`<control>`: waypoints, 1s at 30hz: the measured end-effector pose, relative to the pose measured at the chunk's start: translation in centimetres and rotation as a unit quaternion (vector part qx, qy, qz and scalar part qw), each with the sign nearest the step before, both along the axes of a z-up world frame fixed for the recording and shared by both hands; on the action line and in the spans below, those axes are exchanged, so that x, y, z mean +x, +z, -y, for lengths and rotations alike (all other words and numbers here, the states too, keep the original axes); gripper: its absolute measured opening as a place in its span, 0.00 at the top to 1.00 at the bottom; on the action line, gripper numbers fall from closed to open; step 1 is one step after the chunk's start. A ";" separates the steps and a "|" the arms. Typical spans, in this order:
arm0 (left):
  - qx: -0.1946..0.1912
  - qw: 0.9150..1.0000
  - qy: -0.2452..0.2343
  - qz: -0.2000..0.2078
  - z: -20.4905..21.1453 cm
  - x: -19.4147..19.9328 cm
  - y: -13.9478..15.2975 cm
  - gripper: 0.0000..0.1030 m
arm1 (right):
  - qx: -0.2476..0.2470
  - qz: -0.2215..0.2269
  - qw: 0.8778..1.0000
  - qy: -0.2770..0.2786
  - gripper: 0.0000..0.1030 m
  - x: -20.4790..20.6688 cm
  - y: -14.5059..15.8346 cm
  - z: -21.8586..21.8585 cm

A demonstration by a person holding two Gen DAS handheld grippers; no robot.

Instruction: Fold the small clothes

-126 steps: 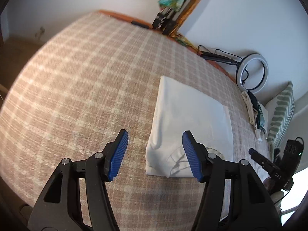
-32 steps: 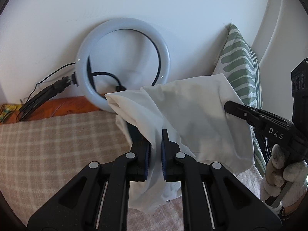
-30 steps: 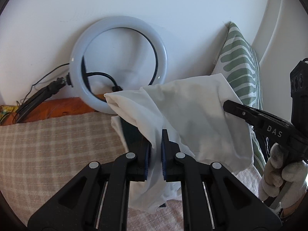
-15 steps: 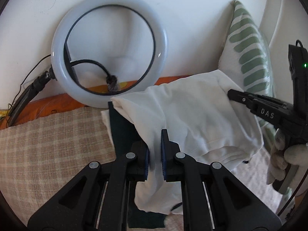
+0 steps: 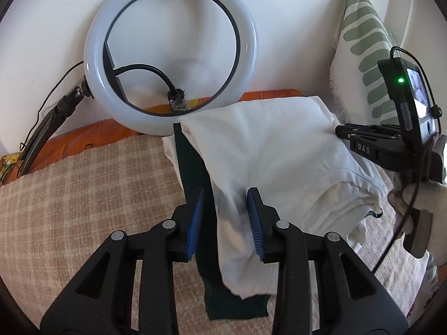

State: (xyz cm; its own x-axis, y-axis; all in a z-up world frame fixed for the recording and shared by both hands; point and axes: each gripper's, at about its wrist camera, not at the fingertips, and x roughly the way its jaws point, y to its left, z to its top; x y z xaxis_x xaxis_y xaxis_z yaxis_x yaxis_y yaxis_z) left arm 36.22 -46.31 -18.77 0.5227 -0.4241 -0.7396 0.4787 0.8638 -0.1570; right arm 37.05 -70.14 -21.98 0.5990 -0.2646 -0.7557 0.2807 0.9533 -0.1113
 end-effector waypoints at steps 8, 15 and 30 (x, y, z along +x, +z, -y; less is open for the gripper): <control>-0.009 1.000 -0.004 0.022 -2.2 -2.6 3.0 0.69 | 0.019 0.031 0.999 -0.015 0.88 -2.6 3.8 0.1; -0.030 0.999 0.002 0.043 -5.2 -5.8 7.0 0.69 | 0.019 0.070 0.997 -0.004 0.88 -6.5 9.1 -2.4; -0.070 0.991 0.019 0.108 -15.3 -16.1 16.2 0.69 | 0.014 0.138 0.990 0.034 0.88 -18.0 17.9 -10.6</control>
State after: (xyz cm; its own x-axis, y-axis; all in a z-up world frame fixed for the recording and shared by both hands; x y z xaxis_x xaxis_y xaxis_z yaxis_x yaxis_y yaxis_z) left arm 20.16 -30.98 -2.59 0.6801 -0.4919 -0.5436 0.4826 0.8585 -0.1731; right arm 19.04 -59.58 -4.06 0.7991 -0.1972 -0.5679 0.2309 0.9729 -0.0130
